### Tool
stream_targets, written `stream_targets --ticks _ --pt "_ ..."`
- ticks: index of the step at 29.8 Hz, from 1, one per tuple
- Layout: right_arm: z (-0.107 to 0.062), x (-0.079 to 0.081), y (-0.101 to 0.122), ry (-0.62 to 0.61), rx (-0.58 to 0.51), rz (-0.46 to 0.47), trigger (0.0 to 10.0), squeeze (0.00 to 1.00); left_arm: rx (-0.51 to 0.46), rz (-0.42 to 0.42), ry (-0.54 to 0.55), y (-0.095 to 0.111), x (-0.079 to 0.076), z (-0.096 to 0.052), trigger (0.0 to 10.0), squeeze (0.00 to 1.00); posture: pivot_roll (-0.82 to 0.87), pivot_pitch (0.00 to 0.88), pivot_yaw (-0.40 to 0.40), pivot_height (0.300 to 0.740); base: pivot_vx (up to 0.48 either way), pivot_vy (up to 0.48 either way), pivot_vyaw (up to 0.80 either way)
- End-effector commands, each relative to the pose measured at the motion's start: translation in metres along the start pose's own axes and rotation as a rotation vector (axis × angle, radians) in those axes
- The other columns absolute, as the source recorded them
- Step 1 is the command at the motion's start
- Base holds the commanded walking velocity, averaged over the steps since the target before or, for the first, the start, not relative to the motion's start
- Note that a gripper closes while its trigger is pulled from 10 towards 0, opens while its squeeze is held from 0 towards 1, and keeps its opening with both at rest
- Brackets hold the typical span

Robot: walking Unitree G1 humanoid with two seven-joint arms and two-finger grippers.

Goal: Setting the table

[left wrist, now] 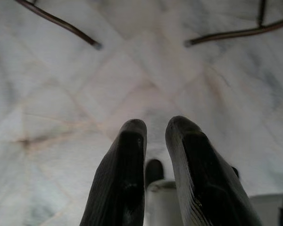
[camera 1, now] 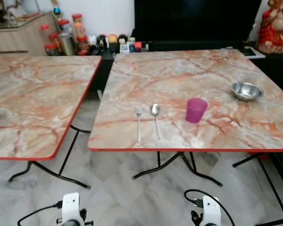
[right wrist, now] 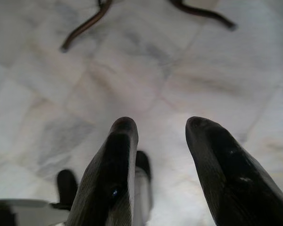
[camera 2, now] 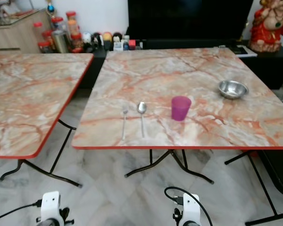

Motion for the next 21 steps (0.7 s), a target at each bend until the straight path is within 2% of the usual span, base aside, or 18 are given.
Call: stream_targets --ticks 1,21 --pt "0.0007 0.0061 0.0006 0.016 -0.003 0.003 10.0 0.00 0.023 0.032 0.025 -0.0057 0.0115 -0.0019 10.0 0.00 -0.01 0.000 0.010 0.728 0.000 -0.274 0.00" --pt "0.0005 0.0101 -0.0027 0.037 0.004 -0.034 10.0 0.00 0.033 0.041 0.025 -0.0083 0.0152 -0.0027 10.0 0.00 -0.01 0.000 0.012 0.728 0.000 -0.381 0.00"
Point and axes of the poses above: a point about 5 cm out from each wrist's last joint towards the gripper, its own z axis pointing out of the wrist towards the gripper, its own y axis along the axis of the wrist's last joint, x = y × z, the point moved 1 cm from there along z, pointing out of the wrist towards the gripper, and after that the axes turned 12 degrees about z, right-handed, at the moved point
